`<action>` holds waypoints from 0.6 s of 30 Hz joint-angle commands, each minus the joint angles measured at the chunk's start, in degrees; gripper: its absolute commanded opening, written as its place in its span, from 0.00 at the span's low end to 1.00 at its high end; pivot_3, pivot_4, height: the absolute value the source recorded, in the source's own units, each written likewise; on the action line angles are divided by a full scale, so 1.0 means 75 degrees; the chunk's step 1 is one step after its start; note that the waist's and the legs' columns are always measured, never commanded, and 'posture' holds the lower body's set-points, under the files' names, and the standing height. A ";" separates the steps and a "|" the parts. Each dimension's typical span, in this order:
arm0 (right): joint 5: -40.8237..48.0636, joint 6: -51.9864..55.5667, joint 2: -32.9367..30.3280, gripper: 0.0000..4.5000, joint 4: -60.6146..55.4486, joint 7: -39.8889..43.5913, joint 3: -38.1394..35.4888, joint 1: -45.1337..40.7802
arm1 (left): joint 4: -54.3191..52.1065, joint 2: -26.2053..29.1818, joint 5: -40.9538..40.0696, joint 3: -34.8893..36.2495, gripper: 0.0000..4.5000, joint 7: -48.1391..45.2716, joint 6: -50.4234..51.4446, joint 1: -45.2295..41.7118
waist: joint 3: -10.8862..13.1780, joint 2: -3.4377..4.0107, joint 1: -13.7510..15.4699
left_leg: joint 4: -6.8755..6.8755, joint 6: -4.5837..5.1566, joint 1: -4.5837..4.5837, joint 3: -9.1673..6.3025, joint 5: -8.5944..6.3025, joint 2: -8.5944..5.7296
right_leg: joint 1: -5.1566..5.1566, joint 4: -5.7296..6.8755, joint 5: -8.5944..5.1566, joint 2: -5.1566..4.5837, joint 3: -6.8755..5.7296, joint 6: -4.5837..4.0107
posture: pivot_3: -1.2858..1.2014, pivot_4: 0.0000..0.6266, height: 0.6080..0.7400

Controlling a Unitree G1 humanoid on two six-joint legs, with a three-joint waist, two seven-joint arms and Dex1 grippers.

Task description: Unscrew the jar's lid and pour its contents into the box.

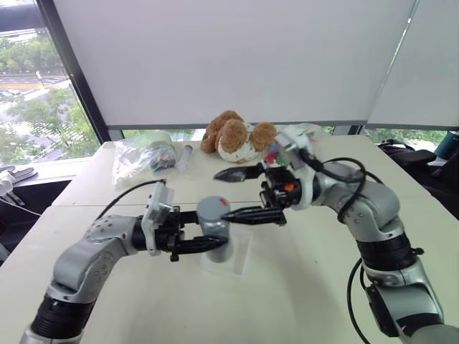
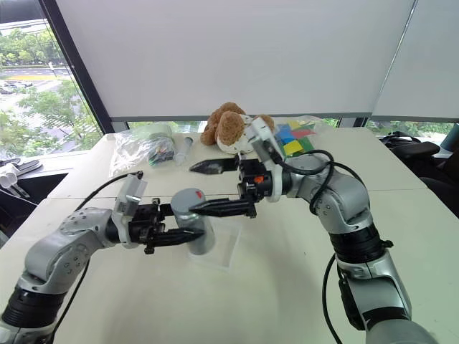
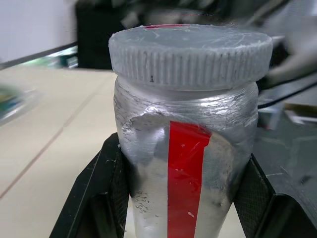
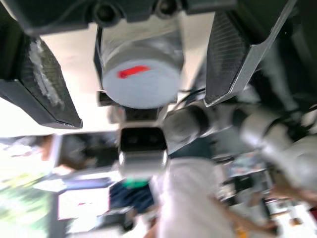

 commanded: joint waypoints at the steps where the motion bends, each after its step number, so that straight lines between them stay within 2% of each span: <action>1: -0.0067 -0.0102 -0.0009 0.99 -0.0483 -0.0416 -0.0212 0.0198 | 0.0099 0.0069 0.0230 0.0284 0.47 0.0226 -0.0267 0.0002 | 0.0000 0.0000 0.0010 | 0.0000 0.0000 0.0000 -0.0001 0.0000 0.0000 | 0.0000 0.0000 0.0000 0.0000 0.0000 0.0000 | 0.52 0.24 1.00; 11: -0.1126 0.0197 0.0639 0.99 -0.0396 -0.1637 0.0906 0.0009 | 0.0432 -0.0325 0.0715 -0.0256 0.47 0.0255 -0.0547 -0.0514 | 0.0000 0.0000 -0.0018 | 0.0000 -0.0004 -0.0001 0.0001 0.0003 0.0000 | -0.0003 0.0002 0.0003 0.0000 0.0001 -0.0004 | 0.52 0.24 1.00; 18: -0.1335 0.0190 0.0913 0.99 -0.0057 -0.1697 0.0992 -0.0205 | 0.0384 -0.0450 0.0817 -0.0351 0.47 0.0243 -0.0630 -0.0485 | 0.0000 0.0000 -0.0007 | -0.0002 -0.0006 -0.0005 0.0000 0.0004 -0.0001 | -0.0008 0.0002 0.0003 0.0002 0.0000 -0.0004 | 0.52 0.24 1.00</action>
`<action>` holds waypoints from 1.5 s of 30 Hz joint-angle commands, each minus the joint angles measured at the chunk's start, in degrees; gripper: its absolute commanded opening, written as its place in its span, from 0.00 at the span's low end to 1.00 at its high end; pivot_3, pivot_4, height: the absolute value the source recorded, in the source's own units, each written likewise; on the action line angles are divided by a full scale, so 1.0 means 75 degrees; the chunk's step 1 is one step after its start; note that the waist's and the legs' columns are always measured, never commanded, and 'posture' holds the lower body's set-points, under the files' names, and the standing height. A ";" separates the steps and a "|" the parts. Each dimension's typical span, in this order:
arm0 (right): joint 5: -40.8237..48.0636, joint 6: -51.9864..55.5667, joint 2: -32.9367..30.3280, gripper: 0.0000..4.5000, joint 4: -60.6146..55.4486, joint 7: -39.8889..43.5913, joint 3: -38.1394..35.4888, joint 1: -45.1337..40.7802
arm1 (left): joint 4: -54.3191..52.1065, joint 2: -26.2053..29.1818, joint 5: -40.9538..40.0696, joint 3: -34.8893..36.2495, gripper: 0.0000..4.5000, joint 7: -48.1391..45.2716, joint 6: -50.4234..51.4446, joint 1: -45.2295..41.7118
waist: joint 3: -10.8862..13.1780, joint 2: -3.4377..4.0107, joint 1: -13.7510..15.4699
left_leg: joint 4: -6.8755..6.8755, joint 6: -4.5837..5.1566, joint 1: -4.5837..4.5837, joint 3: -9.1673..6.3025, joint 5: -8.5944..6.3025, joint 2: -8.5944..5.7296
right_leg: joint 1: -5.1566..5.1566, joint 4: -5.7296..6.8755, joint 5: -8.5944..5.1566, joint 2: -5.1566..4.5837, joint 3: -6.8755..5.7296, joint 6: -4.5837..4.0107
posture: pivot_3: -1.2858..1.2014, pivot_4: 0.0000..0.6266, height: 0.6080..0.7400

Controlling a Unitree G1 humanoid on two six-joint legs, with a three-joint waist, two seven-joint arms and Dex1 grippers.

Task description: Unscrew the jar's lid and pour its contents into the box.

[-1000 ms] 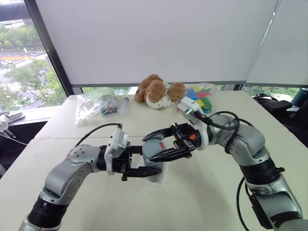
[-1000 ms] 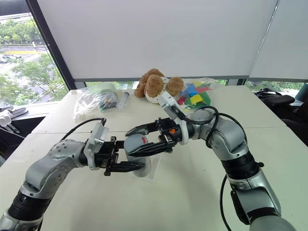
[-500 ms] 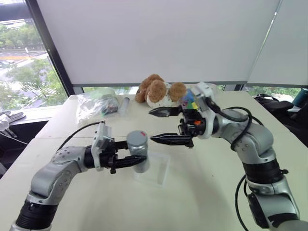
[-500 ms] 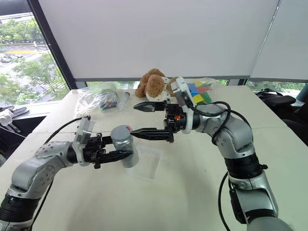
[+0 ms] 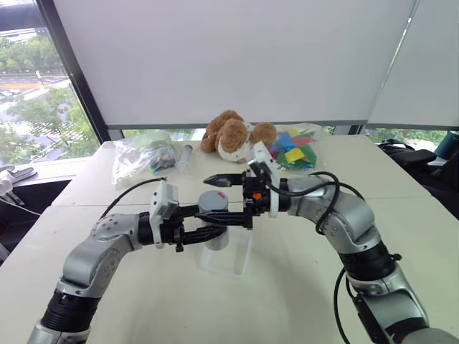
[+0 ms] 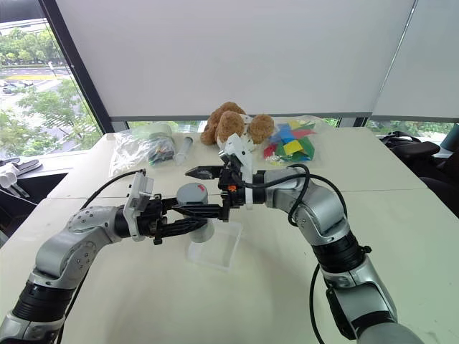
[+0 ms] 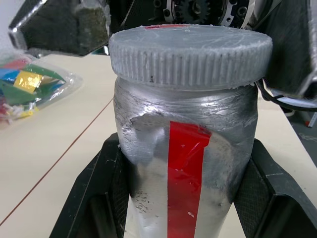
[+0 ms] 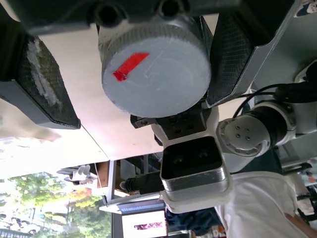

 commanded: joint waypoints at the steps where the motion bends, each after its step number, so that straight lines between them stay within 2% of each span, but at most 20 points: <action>1: 0.0012 -0.0079 0.0157 0.99 0.0036 0.0024 -0.0115 -0.0327 | -0.0150 -0.0034 0.0040 0.0007 0.47 -0.0043 -0.0235 -0.0067 | 0.0000 0.0000 -0.0008 | 0.0000 0.0000 0.0000 0.0000 0.0000 0.0000 | 0.0000 0.0000 0.0000 0.0000 0.0000 0.0000 | 0.52 0.24 1.00; 8: -0.0033 -0.0156 0.0134 0.99 0.0484 0.0171 -0.0307 -0.0365 | -0.0262 -0.0086 0.0028 -0.0002 0.47 0.0003 -0.0266 0.0013 | 0.0000 0.0000 -0.0008 | 0.0001 -0.0001 0.0000 0.0000 0.0000 0.0001 | 0.0000 0.0001 0.0001 0.0002 0.0000 -0.0002 | 0.52 0.24 1.00; 14: 0.0138 -0.0123 -0.0212 0.99 0.0783 0.0468 -0.0672 -0.0267 | -0.0288 -0.0069 0.0053 0.0057 0.47 -0.0004 -0.0309 0.0094 | 0.0000 0.0000 -0.0005 | 0.0001 -0.0001 0.0000 0.0000 0.0000 0.0001 | 0.0000 0.0002 0.0002 0.0003 0.0000 -0.0002 | 0.52 0.24 1.00; 23: 0.0311 -0.0110 -0.0700 0.99 0.0720 0.0935 -0.0822 0.0113 | -0.0289 -0.0049 0.0043 0.0082 0.47 -0.0028 -0.0333 0.0144 | 0.0000 0.0000 0.0000 | 0.0001 -0.0001 0.0000 0.0000 0.0000 0.0001 | 0.0000 0.0001 0.0002 0.0003 0.0000 -0.0002 | 0.52 0.24 1.00; 27: 0.0745 -0.0096 -0.0815 0.99 0.0409 0.1354 -0.1019 0.0239 | -0.0267 -0.0052 0.0065 0.0092 0.47 -0.0029 -0.0329 0.0141 | 0.0000 0.0000 0.0008 | 0.0003 0.0000 0.0000 0.0001 0.0000 0.0001 | 0.0002 0.0001 0.0002 0.0003 0.0000 -0.0002 | 0.52 0.24 1.00; 36: 0.0882 -0.0024 -0.0448 0.99 -0.0009 0.1188 -0.0838 -0.0020 | -0.0305 -0.0060 0.0076 0.0105 0.47 -0.0036 -0.0262 0.0149 | 0.0000 0.0000 -0.0010 | 0.0002 -0.0001 0.0001 0.0001 0.0000 0.0007 | 0.0001 0.0001 0.0002 0.0005 0.0000 -0.0002 | 0.52 0.24 1.00; 45: 0.0110 -0.0039 0.0258 0.99 0.0264 0.0441 -0.0163 -0.0502 | -0.0254 -0.0124 0.0105 0.0046 0.47 -0.0006 -0.0272 0.0073 | 0.0000 0.0000 0.0015 | 0.0002 -0.0003 -0.0001 -0.0001 0.0002 0.0006 | -0.0002 0.0003 0.0004 0.0006 0.0000 -0.0005 | 0.52 0.24 1.00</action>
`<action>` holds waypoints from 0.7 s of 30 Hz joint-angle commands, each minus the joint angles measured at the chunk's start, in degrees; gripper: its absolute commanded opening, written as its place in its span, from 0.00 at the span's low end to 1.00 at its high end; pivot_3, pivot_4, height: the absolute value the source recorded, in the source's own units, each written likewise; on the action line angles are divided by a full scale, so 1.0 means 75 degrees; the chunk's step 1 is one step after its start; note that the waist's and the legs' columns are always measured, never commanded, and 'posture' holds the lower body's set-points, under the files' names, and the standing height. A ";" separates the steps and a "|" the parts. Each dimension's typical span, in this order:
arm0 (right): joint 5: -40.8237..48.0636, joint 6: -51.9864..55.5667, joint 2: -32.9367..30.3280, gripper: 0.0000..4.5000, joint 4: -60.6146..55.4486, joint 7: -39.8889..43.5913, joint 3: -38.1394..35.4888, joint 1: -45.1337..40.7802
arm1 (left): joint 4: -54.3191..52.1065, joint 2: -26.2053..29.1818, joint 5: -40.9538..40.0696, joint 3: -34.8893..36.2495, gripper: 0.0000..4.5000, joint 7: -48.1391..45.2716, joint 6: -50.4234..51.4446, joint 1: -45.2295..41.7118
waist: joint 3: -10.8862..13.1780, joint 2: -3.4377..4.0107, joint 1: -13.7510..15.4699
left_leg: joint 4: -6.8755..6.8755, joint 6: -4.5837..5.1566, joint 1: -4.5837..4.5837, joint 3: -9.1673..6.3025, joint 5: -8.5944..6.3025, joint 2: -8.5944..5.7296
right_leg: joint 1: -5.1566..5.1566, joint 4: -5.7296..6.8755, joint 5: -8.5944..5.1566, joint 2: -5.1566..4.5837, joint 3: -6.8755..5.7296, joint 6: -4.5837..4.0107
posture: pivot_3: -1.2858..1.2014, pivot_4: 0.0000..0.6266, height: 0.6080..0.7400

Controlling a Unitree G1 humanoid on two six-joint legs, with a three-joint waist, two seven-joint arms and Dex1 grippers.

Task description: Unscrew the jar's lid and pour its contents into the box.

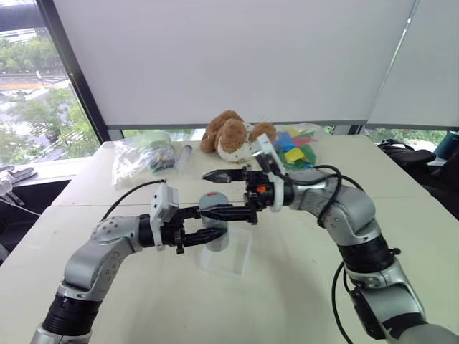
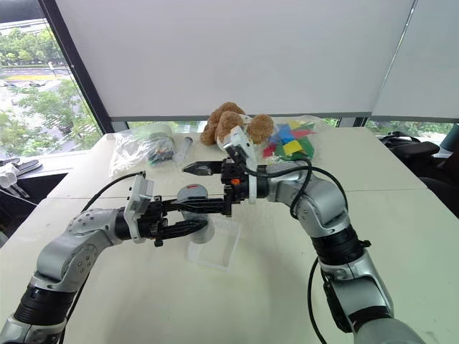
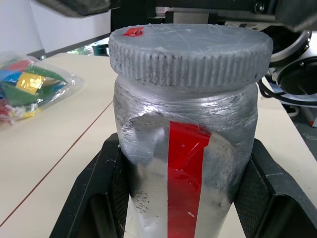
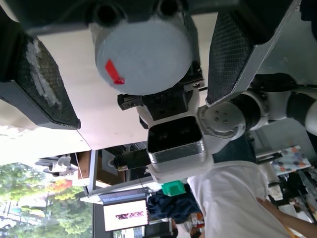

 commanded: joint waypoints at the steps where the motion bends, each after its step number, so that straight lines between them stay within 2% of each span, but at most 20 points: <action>1: -0.0106 -0.0075 0.0108 0.99 -0.0054 -0.0103 -0.0025 -0.0224 | -0.0200 -0.0015 -0.0051 0.0016 0.47 0.0004 -0.0119 -0.0078 | 0.0000 0.0000 0.0004 | 0.0002 0.0000 -0.0001 0.0000 0.0000 -0.0001 | 0.0000 0.0000 0.0000 0.0000 0.0000 0.0000 | 0.52 0.24 1.00; 8: -0.0163 -0.0047 0.0070 0.99 0.0206 -0.0047 -0.0148 -0.0246 | -0.0255 -0.0032 -0.0060 0.0006 0.47 0.0036 -0.0111 -0.0032 | 0.0000 0.0000 -0.0030 | 0.0001 -0.0001 -0.0001 0.0000 0.0001 0.0000 | -0.0003 0.0003 0.0001 0.0001 0.0000 -0.0001 | 0.52 0.24 1.00; 21: 0.0087 -0.0173 -0.0666 0.99 0.0469 0.0878 -0.0564 0.0208 | -0.0307 -0.0023 -0.0071 0.0036 0.47 0.0103 -0.0134 0.0049 | 0.0000 0.0000 -0.0014 | 0.0001 -0.0002 -0.0002 0.0001 0.0001 0.0001 | -0.0002 0.0002 0.0001 0.0002 0.0000 -0.0001 | 0.52 0.24 1.00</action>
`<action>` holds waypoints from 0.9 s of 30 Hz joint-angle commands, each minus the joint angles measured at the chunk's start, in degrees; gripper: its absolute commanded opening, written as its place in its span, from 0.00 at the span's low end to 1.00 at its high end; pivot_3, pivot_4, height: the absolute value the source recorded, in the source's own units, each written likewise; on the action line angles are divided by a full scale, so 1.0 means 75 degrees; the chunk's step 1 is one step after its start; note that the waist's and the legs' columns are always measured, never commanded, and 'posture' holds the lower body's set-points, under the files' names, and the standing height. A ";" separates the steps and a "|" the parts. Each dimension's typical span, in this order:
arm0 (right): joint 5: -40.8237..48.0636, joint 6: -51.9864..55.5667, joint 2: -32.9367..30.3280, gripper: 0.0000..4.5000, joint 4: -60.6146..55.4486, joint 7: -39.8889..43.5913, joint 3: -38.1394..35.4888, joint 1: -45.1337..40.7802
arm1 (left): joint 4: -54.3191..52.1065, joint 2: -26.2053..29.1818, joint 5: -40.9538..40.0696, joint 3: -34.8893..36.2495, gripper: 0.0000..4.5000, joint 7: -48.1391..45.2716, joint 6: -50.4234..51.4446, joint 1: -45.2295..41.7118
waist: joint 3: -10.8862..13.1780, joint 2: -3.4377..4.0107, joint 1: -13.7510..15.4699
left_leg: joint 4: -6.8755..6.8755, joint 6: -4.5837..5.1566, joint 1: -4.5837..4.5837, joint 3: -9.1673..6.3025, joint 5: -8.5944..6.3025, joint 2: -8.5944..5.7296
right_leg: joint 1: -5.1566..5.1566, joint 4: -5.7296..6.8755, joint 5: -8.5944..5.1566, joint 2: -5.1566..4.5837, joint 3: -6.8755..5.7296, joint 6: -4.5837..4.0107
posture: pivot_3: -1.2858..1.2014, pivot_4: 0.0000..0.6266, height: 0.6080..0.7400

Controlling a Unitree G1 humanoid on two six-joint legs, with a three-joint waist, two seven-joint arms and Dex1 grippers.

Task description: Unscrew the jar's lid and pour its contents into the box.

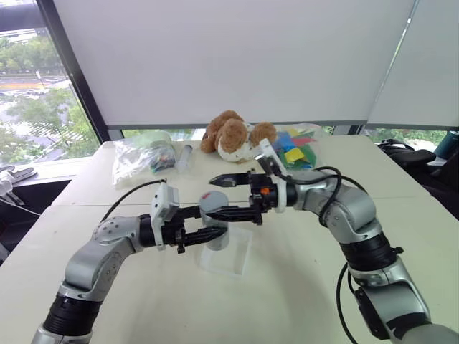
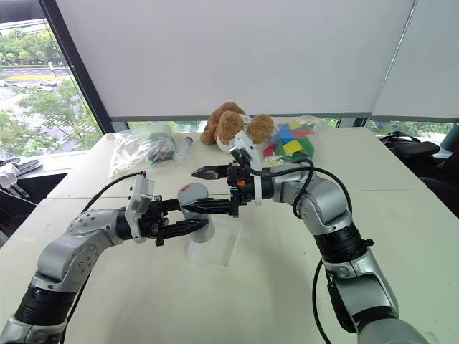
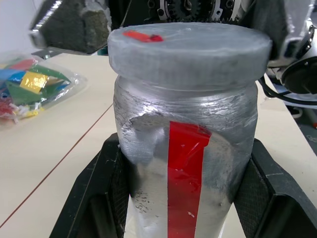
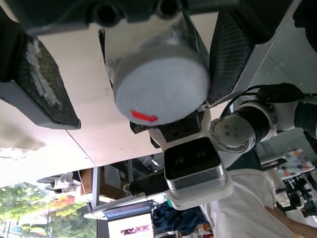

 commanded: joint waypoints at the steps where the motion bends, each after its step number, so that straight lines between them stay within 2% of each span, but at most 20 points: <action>1: 0.0141 -0.0130 -0.0220 0.99 -0.0039 0.0214 -0.0340 0.0079 | -0.0316 0.0012 -0.0081 0.0057 0.47 -0.0019 -0.0137 0.0042 | 0.0000 0.0000 -0.0001 | 0.0000 0.0000 0.0000 0.0000 0.0000 0.0000 | 0.0000 0.0000 0.0000 0.0000 -0.0001 0.0000 | 0.52 0.24 1.00; 12: 0.0803 0.0133 -0.0414 0.99 -0.0323 0.0813 -0.0660 0.0066 | -0.0350 0.0086 -0.0104 0.0101 0.47 -0.0046 -0.0093 0.0112 | 0.0000 0.0000 -0.0008 | 0.0000 0.0000 0.0000 0.0001 0.0000 0.0002 | 0.0001 0.0000 0.0000 0.0000 0.0000 0.0000 | 0.52 0.24 1.00; 18: 0.0448 0.0167 0.0008 0.99 -0.0294 0.0299 -0.0157 -0.0280 | -0.0336 0.0090 -0.0102 0.0080 0.47 -0.0056 -0.0080 0.0112 | 0.0000 0.0000 -0.0008 | 0.0001 0.0000 0.0000 0.0001 0.0000 0.0004 | -0.0001 0.0001 0.0001 0.0001 0.0000 -0.0002 | 0.52 0.24 1.00; 27: 0.0086 -0.0001 0.0328 0.99 -0.0017 0.0277 0.0212 -0.0506 | -0.0343 0.0051 -0.0086 0.0034 0.47 -0.0031 -0.0077 0.0079 | 0.0000 0.0000 0.0006 | 0.0001 -0.0001 0.0000 0.0000 0.0001 0.0003 | 0.0000 0.0000 0.0002 0.0001 0.0000 -0.0002 | 0.52 0.24 1.00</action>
